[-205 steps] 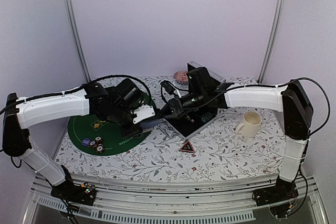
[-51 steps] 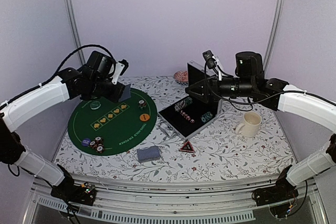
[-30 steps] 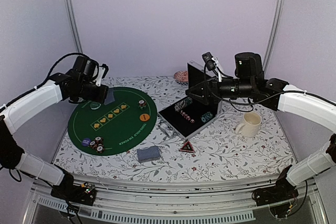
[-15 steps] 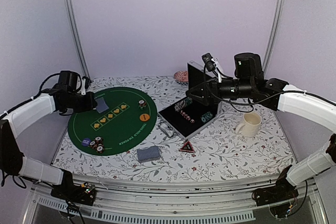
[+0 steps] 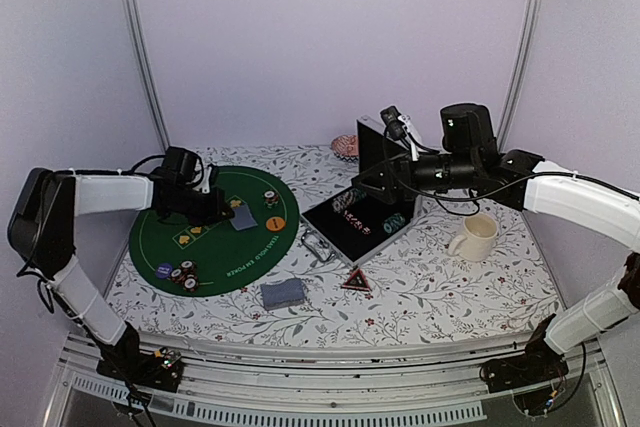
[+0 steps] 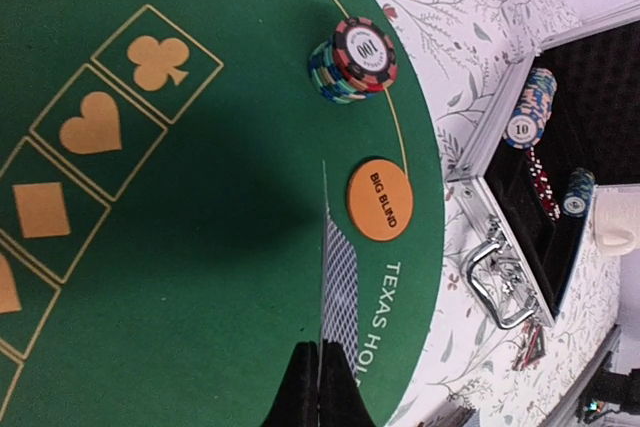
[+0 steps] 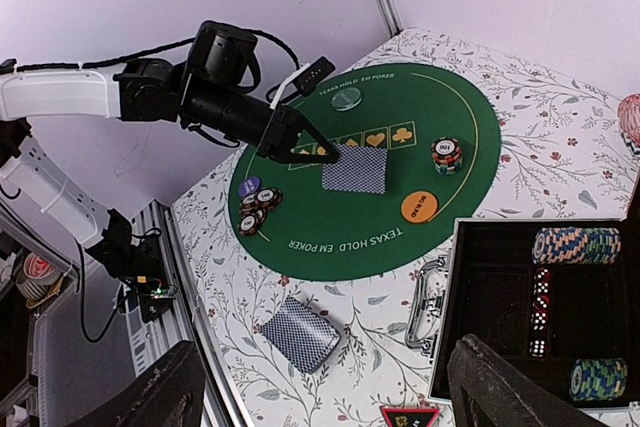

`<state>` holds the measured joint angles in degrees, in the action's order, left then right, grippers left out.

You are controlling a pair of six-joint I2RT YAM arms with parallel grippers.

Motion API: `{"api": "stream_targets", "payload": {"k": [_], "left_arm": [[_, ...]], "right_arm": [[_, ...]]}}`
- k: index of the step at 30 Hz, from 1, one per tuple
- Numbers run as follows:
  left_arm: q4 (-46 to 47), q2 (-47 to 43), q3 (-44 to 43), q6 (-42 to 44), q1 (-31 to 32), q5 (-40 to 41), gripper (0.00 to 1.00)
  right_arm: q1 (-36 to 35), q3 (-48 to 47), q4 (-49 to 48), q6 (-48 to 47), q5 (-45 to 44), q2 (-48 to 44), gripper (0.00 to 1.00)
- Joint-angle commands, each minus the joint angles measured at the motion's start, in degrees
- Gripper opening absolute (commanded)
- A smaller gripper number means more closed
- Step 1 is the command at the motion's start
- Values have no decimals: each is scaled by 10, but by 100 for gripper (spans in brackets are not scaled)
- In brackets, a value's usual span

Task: Distribute texas hold em gaming equipment
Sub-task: Distribute the poker card in the big blind area.

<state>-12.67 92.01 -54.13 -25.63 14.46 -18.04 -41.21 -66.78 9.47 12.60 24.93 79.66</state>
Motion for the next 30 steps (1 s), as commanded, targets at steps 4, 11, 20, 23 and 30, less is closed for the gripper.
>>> {"api": "stream_targets", "payload": {"k": [4, 11, 20, 23, 30], "left_arm": [[70, 8, 20, -71, 47, -63, 0], [137, -15, 85, -148, 81, -66, 0], [140, 33, 79, -136, 87, -101, 0], [140, 45, 76, -131, 88, -110, 0], [92, 68, 51, -101, 88, -89, 21]], "right_arm": [[1, -3, 9, -3, -13, -1, 86], [0, -16, 11, -5, -4, 17, 86], [1, -13, 15, -6, -2, 14, 87], [1, -12, 15, -5, -2, 13, 86], [1, -16, 17, -6, -1, 13, 86]]}}
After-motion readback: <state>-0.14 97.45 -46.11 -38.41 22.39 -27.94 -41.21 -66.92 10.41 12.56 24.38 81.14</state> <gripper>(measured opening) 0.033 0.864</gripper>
